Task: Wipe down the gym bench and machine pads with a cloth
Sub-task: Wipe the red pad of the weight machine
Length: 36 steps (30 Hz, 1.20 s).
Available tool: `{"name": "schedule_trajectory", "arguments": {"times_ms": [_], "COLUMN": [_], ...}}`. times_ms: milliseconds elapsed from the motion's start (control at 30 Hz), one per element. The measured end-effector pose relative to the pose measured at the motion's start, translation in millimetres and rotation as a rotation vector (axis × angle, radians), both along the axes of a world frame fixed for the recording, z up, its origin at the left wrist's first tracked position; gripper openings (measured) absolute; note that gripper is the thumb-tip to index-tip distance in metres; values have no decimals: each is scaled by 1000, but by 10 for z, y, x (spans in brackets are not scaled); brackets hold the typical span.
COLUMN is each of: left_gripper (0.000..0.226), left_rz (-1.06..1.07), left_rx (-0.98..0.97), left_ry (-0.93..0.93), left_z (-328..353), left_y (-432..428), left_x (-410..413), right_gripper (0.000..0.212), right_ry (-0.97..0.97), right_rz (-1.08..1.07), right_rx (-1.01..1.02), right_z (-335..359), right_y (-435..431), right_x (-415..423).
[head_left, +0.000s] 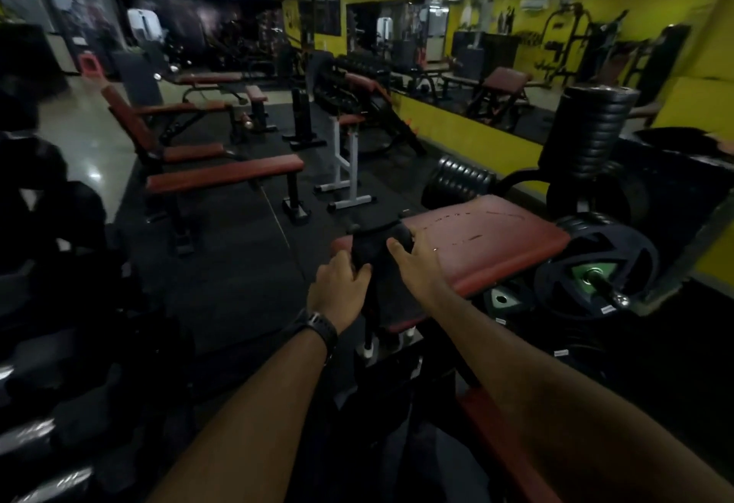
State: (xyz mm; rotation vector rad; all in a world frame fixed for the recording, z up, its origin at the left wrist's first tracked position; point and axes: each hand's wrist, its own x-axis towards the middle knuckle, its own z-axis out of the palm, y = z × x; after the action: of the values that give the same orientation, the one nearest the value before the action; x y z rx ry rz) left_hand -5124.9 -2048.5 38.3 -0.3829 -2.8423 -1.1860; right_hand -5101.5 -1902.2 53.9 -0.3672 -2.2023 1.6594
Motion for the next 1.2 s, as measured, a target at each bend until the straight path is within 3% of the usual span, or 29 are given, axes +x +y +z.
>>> {"name": "schedule_trajectory", "arguments": {"times_ms": [100, 167, 267, 333, 433, 500, 633, 733, 800, 1000, 1200], "left_gripper": [31, 36, 52, 60, 63, 66, 81, 102, 109, 148, 151], "left_rz": [-66, -109, -169, -206, -223, -261, -394, -480, -525, -552, -512], "left_rx": [-41, -104, -188, -195, -54, 27, 187, 137, 64, -280, -266], "left_ry": [10, -14, -72, -92, -94, -142, -251, -392, -427, -327, -262], "left_z": [-145, -290, -510, -618, -712, -779, -902, -793, -697, -684, -787], "left_y": [123, 197, 261, 265, 271, 232, 77, 10, -4, -59, -49], "left_x": [-532, -869, -1272, -1400, -1523, -1586, -1709, -1794, -1828, -1847, -1865], "right_gripper": [22, 30, 37, 39, 46, 52, 61, 69, 69, 58, 72], "right_ry": [-87, -225, -362, -323, -208, -296, -446, -462, -472, -463, -377], "right_rz": [-77, -155, -303, -365, -224, -43, 145, 224, 204, 63, 234], "right_rx": [-23, 69, 417, 632, 838, 939, 988, 1119, 1092, 1061, 1074], "right_z": [-150, -272, -394, -436, -427, -407, -478, -529, -548, -452, -568], "right_y": [46, 37, -27, -80, -57, -44, -74, 14, 80, 289, 13], "right_x": [-440, -713, -1046, -1150, -1310, -1378, -1255, -1265, -1399, -1614, -1156]}}
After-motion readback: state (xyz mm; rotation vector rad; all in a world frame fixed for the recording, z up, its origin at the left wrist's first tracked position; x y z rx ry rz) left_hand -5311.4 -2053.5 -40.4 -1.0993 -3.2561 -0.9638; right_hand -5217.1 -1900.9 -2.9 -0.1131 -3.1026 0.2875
